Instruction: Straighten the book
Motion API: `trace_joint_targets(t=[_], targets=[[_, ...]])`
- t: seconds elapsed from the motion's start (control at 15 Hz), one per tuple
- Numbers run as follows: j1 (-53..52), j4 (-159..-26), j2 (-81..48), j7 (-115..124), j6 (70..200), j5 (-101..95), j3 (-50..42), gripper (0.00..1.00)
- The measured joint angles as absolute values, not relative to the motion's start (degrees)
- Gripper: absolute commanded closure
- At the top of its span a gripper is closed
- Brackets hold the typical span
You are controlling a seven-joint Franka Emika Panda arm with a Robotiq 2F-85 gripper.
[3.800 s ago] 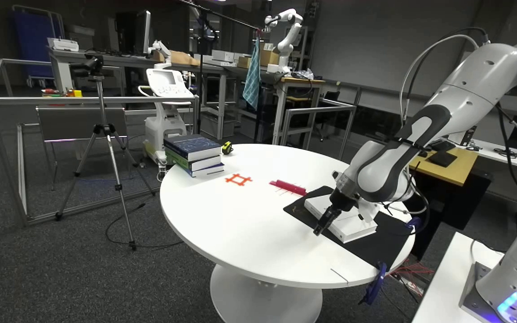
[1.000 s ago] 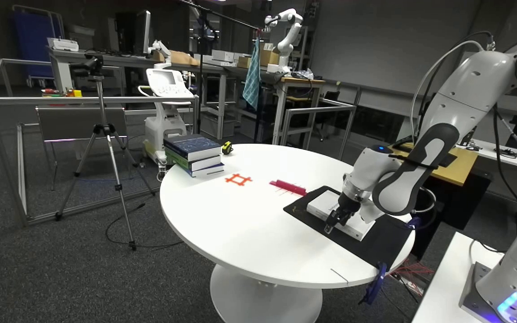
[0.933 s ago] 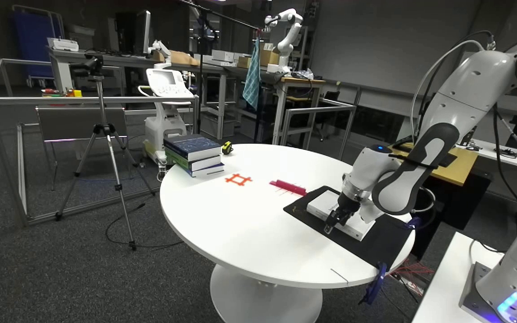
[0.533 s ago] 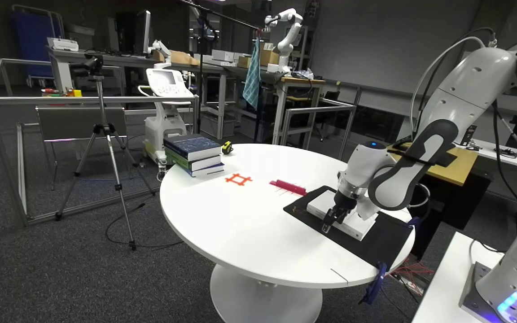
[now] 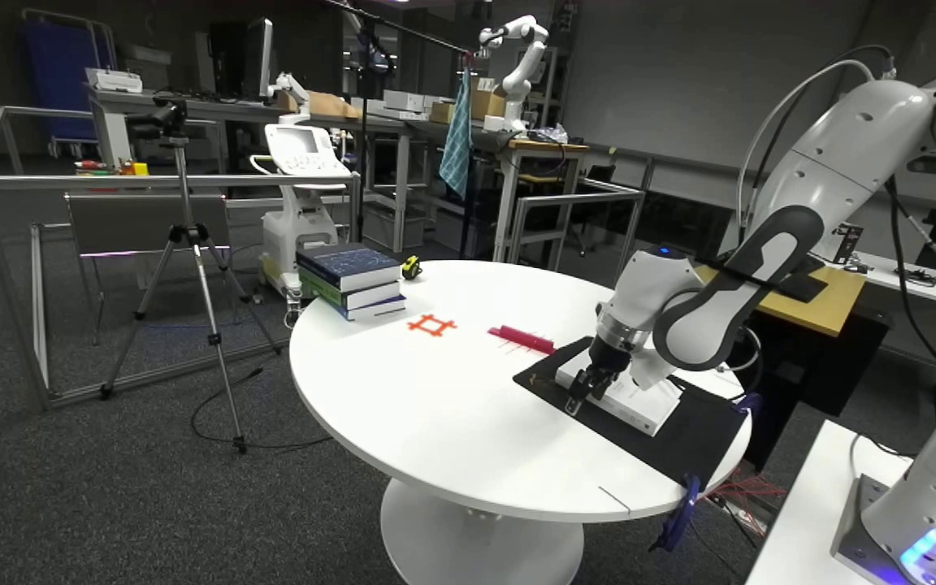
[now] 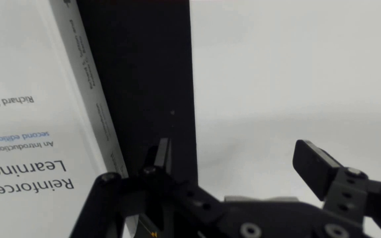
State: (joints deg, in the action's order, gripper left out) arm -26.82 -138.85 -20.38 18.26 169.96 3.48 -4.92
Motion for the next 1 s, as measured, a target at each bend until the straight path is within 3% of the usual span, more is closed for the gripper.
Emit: trace_joint_targets(t=[1.0], targets=[[-24.3,-128.3,-23.3,18.3,159.7,-0.6,-3.3,0.0]])
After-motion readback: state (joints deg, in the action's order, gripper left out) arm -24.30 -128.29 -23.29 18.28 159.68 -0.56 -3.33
